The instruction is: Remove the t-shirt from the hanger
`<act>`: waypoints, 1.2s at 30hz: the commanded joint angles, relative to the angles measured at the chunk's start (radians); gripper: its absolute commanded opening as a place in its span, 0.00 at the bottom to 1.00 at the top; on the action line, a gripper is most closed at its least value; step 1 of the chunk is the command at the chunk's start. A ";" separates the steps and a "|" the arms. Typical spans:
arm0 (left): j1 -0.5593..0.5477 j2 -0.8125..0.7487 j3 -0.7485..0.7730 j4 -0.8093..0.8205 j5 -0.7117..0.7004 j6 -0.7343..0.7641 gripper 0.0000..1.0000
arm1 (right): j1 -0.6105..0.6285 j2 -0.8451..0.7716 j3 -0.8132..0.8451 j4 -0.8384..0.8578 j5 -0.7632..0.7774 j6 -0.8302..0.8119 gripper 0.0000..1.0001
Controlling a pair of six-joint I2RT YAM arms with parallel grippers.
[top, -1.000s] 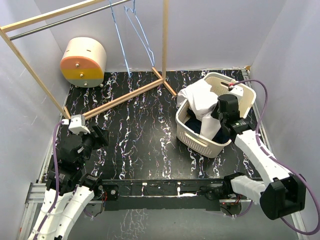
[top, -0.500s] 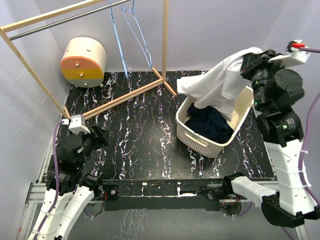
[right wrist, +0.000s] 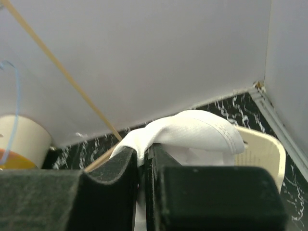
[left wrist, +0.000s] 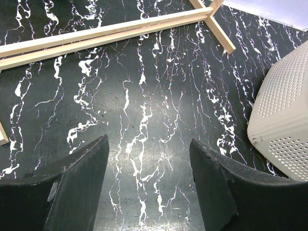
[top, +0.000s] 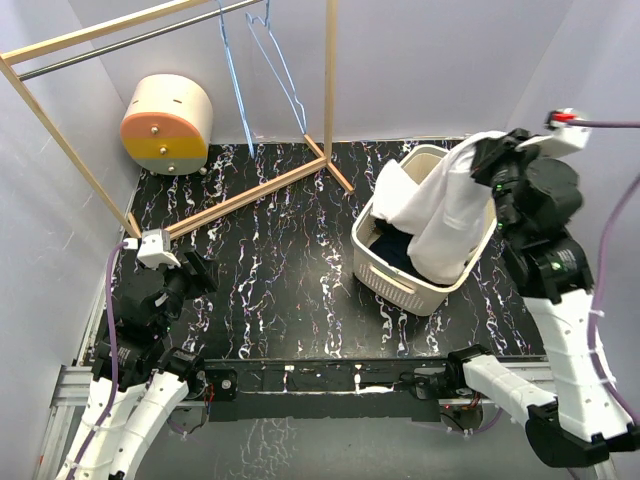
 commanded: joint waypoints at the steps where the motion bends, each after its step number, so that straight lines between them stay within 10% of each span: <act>1: -0.001 -0.013 -0.012 -0.002 -0.013 0.007 0.66 | 0.000 0.056 -0.119 -0.012 -0.088 0.012 0.08; 20: -0.001 -0.017 -0.014 -0.003 -0.019 0.005 0.66 | -0.016 0.570 -0.594 0.201 -0.355 0.122 0.12; 31: -0.001 0.002 -0.013 -0.001 -0.009 0.010 0.73 | -0.016 0.299 -0.382 0.058 -0.300 0.028 0.87; 36: -0.001 -0.007 -0.013 0.000 -0.012 0.010 0.89 | -0.017 0.236 -0.279 -0.017 -0.357 -0.011 0.98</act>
